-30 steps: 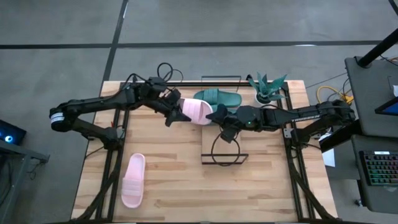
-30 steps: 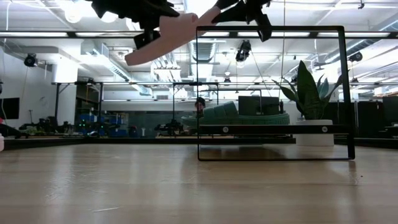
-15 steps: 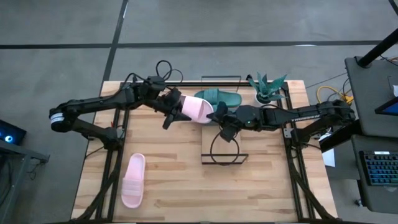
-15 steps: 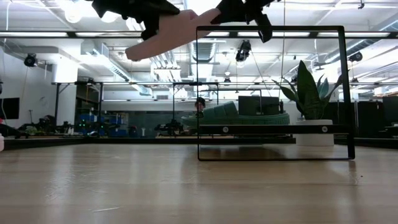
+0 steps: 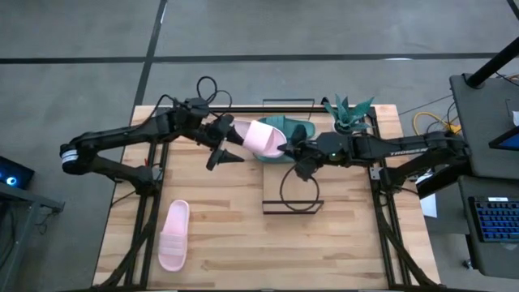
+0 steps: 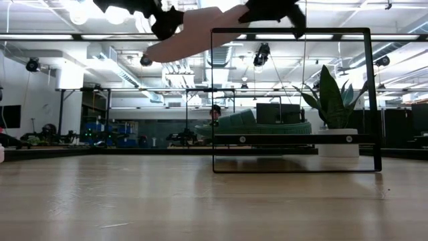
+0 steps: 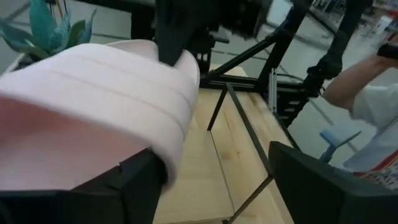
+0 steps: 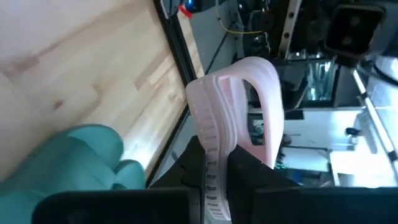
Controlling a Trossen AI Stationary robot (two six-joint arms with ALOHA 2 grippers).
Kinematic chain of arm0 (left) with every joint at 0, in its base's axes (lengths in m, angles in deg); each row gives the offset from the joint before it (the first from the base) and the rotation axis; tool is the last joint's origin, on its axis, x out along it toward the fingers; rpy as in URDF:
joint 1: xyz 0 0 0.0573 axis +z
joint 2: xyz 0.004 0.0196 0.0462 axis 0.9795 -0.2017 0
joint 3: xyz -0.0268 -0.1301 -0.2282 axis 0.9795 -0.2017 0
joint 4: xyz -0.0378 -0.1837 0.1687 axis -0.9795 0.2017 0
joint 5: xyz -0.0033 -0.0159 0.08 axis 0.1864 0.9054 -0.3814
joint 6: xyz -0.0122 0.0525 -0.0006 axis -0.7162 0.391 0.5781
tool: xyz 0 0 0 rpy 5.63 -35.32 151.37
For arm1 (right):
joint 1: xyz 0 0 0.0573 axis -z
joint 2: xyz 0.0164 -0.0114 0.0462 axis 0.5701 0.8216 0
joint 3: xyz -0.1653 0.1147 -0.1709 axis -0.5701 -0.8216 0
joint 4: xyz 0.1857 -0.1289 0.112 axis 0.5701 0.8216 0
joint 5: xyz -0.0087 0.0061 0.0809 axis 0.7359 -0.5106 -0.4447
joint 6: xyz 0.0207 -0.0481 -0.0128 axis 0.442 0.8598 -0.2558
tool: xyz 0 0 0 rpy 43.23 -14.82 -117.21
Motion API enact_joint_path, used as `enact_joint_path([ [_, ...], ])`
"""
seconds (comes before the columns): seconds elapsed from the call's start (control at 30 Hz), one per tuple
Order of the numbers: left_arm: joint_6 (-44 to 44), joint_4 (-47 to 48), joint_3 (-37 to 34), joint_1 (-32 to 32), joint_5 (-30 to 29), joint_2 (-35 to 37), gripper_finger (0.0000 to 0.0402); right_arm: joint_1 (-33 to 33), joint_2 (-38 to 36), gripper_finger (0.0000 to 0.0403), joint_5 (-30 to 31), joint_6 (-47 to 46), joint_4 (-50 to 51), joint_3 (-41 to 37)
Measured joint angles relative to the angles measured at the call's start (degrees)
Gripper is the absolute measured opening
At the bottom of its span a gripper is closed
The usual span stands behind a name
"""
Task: Pick and place slides into the shelf
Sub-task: Put the top pink slide on the shelf
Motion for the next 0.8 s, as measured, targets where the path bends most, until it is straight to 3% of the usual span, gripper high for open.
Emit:
enact_joint_path([
  [0.23,4.0,0.5,0.0,0.0,0.2,5.6,0.0274,0.3,-7.3,0.0024,-4.9,-4.7,1.2,-5.6],
  [0.47,4.3,0.4,-0.4,0.0,-3.5,11.0,0.0274,2.0,-16.7,0.0024,-9.0,-8.1,-7.6,-18.0],
  [0.8,6.6,0.2,-1.4,0.0,-9.2,9.9,0.0274,4.7,-25.2,0.0024,-17.7,-16.6,-12.3,-31.7],
])
